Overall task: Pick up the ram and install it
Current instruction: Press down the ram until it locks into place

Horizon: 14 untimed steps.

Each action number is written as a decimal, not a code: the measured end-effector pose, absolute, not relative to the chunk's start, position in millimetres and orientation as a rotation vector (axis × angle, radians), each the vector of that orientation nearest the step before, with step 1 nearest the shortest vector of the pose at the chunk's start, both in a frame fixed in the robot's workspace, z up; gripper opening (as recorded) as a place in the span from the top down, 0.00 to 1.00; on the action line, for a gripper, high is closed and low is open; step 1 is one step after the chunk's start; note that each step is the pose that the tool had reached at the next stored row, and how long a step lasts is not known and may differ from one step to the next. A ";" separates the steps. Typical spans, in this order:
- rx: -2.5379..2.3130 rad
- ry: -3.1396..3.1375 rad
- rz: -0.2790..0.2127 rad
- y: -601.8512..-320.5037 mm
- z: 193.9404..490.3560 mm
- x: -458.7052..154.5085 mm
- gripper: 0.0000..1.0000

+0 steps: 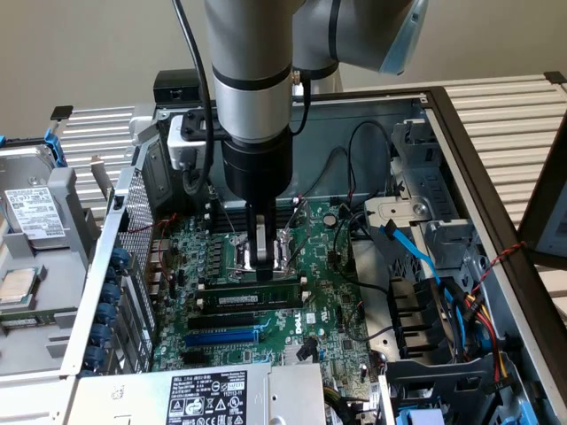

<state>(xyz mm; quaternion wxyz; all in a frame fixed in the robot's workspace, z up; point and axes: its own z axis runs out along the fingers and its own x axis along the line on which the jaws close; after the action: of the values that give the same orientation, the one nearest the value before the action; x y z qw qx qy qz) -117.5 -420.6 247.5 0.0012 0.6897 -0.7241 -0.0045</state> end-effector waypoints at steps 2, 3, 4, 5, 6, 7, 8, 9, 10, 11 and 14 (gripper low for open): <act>2.162 -2.270 -0.021 -420.5 245.4 -110.9 0.90; 2.161 -2.268 -0.023 -420.5 244.4 -108.2 0.90; 2.160 -2.267 -0.025 -420.5 243.2 -107.2 0.90; 2.160 -2.267 -0.025 -420.5 242.7 -107.0 0.90; 2.159 -2.268 -0.025 -420.5 242.3 -106.9 0.90; 2.160 -2.267 -0.025 -420.5 241.4 -106.7 0.90; 2.159 -2.268 -0.025 -420.5 240.1 -106.7 0.90; 2.159 -2.267 -0.025 -420.5 238.7 -106.6 0.90; 2.159 -2.268 -0.025 -420.5 237.3 -106.5 0.90; 2.159 -2.268 -0.025 -420.5 236.1 -106.5 0.90; 2.159 -2.268 -0.025 -420.5 233.6 -106.5 0.90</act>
<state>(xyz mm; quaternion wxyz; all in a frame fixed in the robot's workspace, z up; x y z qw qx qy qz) -106.5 -420.5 233.6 0.0051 0.6896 -0.7242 -0.0080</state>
